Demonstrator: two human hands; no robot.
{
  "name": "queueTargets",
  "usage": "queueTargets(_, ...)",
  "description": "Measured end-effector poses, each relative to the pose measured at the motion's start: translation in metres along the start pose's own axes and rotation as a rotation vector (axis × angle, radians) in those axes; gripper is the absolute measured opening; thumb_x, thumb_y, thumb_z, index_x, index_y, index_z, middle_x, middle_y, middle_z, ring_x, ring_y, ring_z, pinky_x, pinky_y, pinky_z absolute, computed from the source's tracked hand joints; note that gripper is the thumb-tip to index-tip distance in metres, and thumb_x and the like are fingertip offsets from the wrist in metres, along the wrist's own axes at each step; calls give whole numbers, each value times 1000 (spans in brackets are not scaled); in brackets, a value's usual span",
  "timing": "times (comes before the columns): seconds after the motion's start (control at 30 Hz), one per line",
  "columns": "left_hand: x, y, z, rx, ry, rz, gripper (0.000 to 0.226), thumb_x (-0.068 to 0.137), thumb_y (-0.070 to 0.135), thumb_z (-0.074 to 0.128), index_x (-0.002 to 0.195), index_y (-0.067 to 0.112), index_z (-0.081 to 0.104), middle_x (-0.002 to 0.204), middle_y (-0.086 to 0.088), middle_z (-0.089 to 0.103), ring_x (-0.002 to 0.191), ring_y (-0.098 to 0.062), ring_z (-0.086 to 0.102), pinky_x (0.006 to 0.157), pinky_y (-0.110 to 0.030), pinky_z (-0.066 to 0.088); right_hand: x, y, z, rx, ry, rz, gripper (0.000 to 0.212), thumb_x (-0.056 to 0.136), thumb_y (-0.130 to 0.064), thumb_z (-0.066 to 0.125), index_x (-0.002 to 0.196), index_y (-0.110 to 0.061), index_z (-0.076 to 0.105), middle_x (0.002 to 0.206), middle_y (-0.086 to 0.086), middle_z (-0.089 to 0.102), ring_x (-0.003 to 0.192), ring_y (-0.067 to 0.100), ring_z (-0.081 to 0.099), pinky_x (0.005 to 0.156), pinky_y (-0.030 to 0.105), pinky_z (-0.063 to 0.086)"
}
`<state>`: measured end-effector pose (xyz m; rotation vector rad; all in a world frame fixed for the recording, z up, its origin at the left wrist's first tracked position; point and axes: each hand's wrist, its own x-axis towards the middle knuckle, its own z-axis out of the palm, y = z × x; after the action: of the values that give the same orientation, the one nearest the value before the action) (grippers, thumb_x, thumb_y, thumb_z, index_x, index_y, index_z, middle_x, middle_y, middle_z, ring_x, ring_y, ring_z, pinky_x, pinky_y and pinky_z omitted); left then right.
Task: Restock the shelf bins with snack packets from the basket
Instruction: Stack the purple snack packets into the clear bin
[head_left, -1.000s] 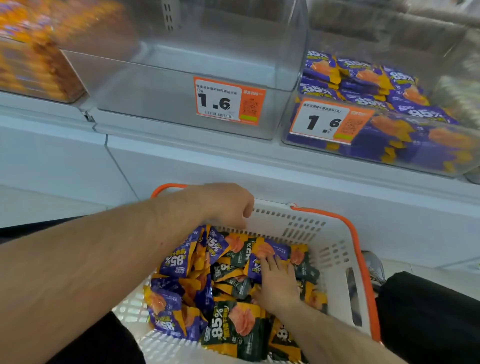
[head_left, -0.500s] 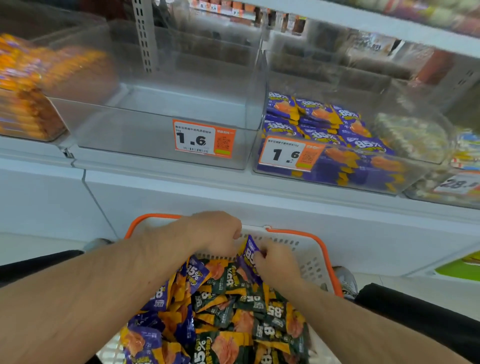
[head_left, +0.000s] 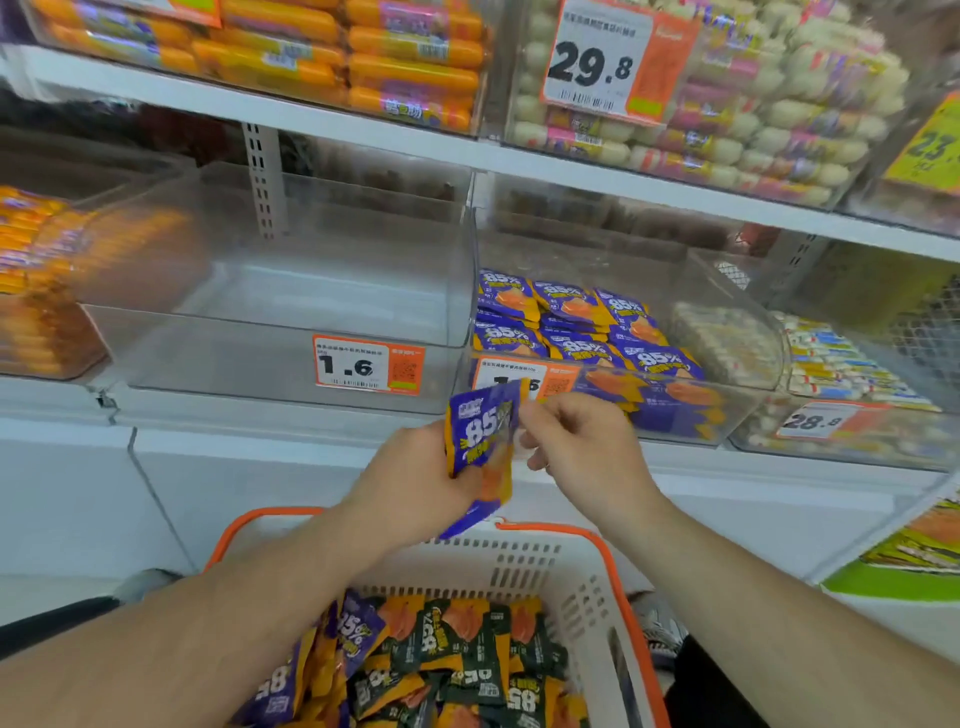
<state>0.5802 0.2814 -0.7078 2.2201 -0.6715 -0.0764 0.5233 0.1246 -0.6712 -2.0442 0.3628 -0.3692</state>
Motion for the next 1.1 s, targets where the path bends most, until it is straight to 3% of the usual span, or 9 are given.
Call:
queueTargets(0.1,4,13,-12,-426,45,-54,12,87,12,68,86,24,69,71,11,72,66,-7,66,54,-13,47,-9,10,-5,-185,135,-177,21,73,-33,79,71,-23,60,84,-11,57,79,-1,53,68,13,38)
queueTargets(0.2,6,28,-18,-732,25,-103,19,89,5,66,91,23,69,83,6,76,76,-15,72,61,-29,59,-14,17,-3,-281,102,-319,44,56,-57,76,81,-26,55,94,-10,52,91,0,51,80,17,42)
queueTargets(0.33,15,39,-18,-778,8,-85,17,92,7,64,98,22,69,92,5,76,84,-16,73,70,-32,60,-12,6,2,-478,162,-412,62,47,-75,65,85,-31,43,90,-15,47,88,10,49,77,34,46)
queueTargets(0.5,32,53,-21,-771,-79,-28,16,95,12,59,105,19,70,99,3,75,94,-14,71,85,-37,55,4,-5,-2,-413,282,-414,58,47,-69,63,81,-27,41,86,-10,47,86,11,46,70,33,46)
queueTargets(0.6,44,55,-22,-527,87,150,14,95,17,59,97,27,69,94,11,74,89,-4,67,87,-32,52,27,-11,-20,-324,310,-272,53,46,-65,65,79,-30,42,93,-9,50,91,10,46,72,28,40)
queueTargets(0.7,62,42,-20,185,409,355,46,86,41,53,123,15,64,127,-8,63,115,-26,58,97,-43,45,73,-11,-48,-388,373,-107,51,55,-58,73,88,-26,48,102,-3,51,100,17,49,81,34,43)
queueTargets(0.83,76,23,-11,572,273,173,81,83,45,64,151,18,28,160,-17,15,144,-36,21,110,-50,26,137,1,-85,-563,365,124,79,50,-71,67,110,-21,54,116,6,53,113,27,51,93,41,47)
queueTargets(0.97,80,6,2,752,247,166,87,61,36,78,139,12,49,151,-22,35,126,-36,48,89,-47,39,189,21,-105,-628,338,331,107,27,-77,59,114,-16,64,114,10,66,106,29,61,85,38,53)
queueTargets(1.1,82,4,6,770,297,159,82,58,35,71,134,11,52,149,-22,39,109,-35,55,82,-44,36,217,38,-110,-640,337,397,104,39,-72,70,125,-14,56,121,15,63,110,33,60,89,40,53)
